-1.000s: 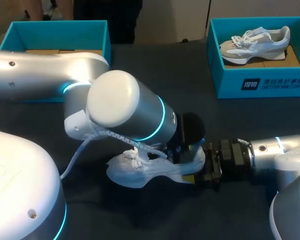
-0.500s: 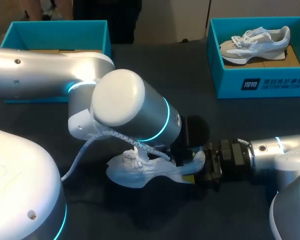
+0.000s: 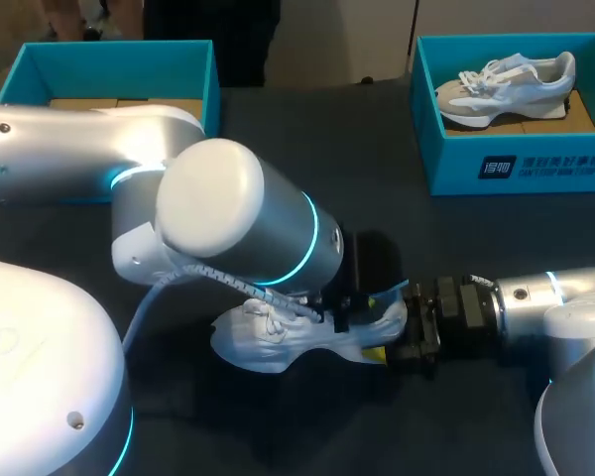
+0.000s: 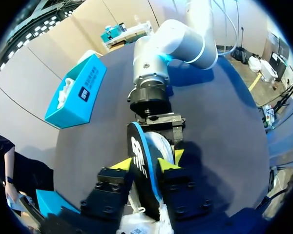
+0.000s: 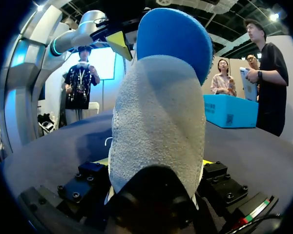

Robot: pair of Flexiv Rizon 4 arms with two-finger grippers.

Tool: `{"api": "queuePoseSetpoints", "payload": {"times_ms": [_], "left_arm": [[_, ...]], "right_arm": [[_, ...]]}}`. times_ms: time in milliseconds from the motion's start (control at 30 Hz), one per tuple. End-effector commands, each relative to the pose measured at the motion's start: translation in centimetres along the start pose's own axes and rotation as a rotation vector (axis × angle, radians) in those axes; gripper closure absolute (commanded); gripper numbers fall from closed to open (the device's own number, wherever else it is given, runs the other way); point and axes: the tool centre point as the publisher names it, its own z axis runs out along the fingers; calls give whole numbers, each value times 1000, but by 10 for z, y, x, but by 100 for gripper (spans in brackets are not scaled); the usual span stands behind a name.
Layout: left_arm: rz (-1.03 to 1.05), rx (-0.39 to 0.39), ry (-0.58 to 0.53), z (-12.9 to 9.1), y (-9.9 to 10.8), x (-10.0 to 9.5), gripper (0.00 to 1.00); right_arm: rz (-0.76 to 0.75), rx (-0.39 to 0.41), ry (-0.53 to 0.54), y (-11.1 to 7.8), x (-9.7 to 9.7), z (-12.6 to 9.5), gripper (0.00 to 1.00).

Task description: Take the shoe out of the shoebox, open the shoe tongue, remove and reinsert the insole, then place the shoe into the shoebox

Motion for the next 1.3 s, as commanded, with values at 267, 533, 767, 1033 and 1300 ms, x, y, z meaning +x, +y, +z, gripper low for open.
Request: {"api": "queuePoseSetpoints", "payload": {"times_ms": [267,533,767,1033,1300], "left_arm": [[13,-5,-16,-4,-3,9,100],[16,-11,-48,-18,-6,14,100],[1,1,-108,-29,-8,25,100],[-8,9,-150,-37,-8,28,73],[-18,5,-199,-35,-2,31,58]], "right_arm": [[0,2,-2,-2,2,3,100],[0,2,-2,-2,2,3,100],[0,2,-2,-2,2,3,100],[0,2,-2,-2,2,3,100],[0,2,-2,-2,2,3,100]]}}
